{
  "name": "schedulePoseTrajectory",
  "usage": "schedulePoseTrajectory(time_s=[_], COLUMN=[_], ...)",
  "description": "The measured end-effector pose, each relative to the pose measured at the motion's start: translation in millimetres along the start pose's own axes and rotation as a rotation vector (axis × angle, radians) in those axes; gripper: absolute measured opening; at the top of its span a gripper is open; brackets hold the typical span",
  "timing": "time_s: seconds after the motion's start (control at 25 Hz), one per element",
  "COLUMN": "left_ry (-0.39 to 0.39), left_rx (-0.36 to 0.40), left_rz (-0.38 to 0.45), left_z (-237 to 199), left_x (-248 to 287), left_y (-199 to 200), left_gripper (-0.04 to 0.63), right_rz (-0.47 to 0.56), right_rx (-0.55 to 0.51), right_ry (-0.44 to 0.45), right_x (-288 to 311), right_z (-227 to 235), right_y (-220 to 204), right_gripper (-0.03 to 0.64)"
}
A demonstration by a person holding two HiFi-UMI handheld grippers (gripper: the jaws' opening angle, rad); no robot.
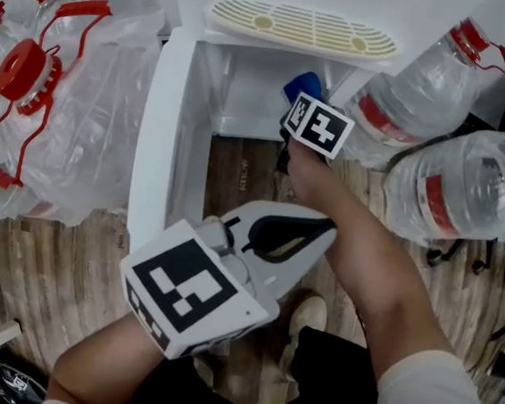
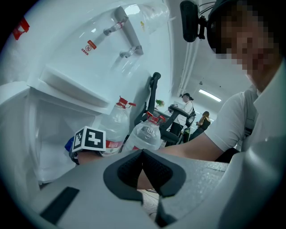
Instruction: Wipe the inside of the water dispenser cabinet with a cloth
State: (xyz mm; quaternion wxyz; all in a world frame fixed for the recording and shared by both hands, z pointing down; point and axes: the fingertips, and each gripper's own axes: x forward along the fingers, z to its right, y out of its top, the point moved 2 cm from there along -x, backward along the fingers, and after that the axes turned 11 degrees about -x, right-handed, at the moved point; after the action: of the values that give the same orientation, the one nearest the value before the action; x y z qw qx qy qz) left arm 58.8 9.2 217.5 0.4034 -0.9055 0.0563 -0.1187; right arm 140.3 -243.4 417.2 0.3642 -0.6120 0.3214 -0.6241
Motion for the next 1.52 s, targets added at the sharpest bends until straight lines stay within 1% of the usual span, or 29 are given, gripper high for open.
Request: schedulePoseTrajectory(time_s=[0.16,0.28,0.36,0.48,0.68,0.76,0.88,1.04,1.2,1.32,1.44,1.52], left_ry=[0.006,0.010,0.015,0.013,0.027,0.033,0.044,0.037,0.012,-0.005,-0.012,-0.006], left_rx=[0.002,0.003,0.005,0.005,0.009,0.000,-0.007,-0.010,-0.001,0.001,0.005,0.003], left_rz=[0.000,0.002,0.012,0.028,0.026,0.026,0.021,0.014,0.011,0.008,0.005,0.001], left_z=[-2.7,-1.8,-0.1,2.7,3.4,2.4,-0.5,-2.6,0.2,3.5,5.6,4.3], left_x=[-0.3,0.0,-1.5,-5.8,-11.6,-11.9,-10.2,-6.1,-4.0,-3.6,-4.9,-6.6], left_y=[1.0,1.4,3.7,6.2,4.5,3.4,2.0,0.6,1.4,0.5,-0.7,-2.1], left_gripper=[0.003,0.003,0.003,0.003,0.003,0.003,0.003,0.003,0.003,0.003,0.003,0.003], right_rz=[-0.007,0.006,0.021,0.034,0.038,0.037,0.031,0.005,-0.020,-0.046,-0.040,-0.015], right_rx=[-0.006,0.012,0.050,0.133,0.268,0.290,0.280,0.243,0.142,0.087,-0.034,-0.159], right_ry=[0.036,0.026,0.009,-0.019,-0.062,-0.075,-0.069,-0.028,0.026,0.047,0.069,0.096], right_x=[-6.6,4.7,16.9,35.0,60.3,65.4,67.4,57.9,39.6,24.9,12.3,8.2], right_z=[-3.1,-7.3,-9.3,-9.1,0.5,4.9,4.7,4.8,7.5,18.2,22.3,13.8], right_y=[-7.5,-3.9,0.1,1.9,2.1,0.3,-4.3,-16.7,-28.3,-40.1,-41.9,-35.0], right_gripper=[0.083,0.083,0.083,0.083,0.083,0.083,0.083,0.083,0.083,0.083,0.084,0.084])
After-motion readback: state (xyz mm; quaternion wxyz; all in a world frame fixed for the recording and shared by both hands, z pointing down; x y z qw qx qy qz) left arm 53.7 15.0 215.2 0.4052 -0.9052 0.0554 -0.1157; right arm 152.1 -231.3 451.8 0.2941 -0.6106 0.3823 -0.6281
